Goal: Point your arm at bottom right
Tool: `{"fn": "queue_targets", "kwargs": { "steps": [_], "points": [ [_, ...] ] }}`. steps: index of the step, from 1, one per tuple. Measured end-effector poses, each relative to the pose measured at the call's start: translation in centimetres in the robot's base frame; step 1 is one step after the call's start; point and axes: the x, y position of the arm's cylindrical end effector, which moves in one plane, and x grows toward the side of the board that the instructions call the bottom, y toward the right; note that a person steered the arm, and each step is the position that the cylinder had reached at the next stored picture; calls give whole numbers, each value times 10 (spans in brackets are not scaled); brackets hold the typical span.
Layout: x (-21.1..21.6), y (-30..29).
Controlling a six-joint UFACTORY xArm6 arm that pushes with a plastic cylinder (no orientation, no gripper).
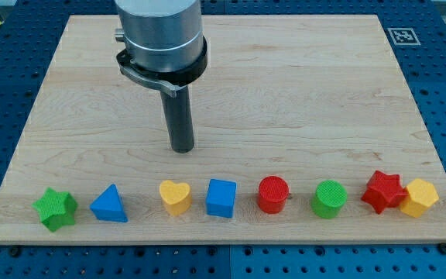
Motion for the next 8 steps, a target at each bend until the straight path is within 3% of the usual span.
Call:
{"fn": "queue_targets", "kwargs": {
  "steps": [2,3,5,6,8],
  "points": [
    [0,0],
    [-14,64],
    [-24,277],
    [1,356],
    [100,407]
  ]
}}
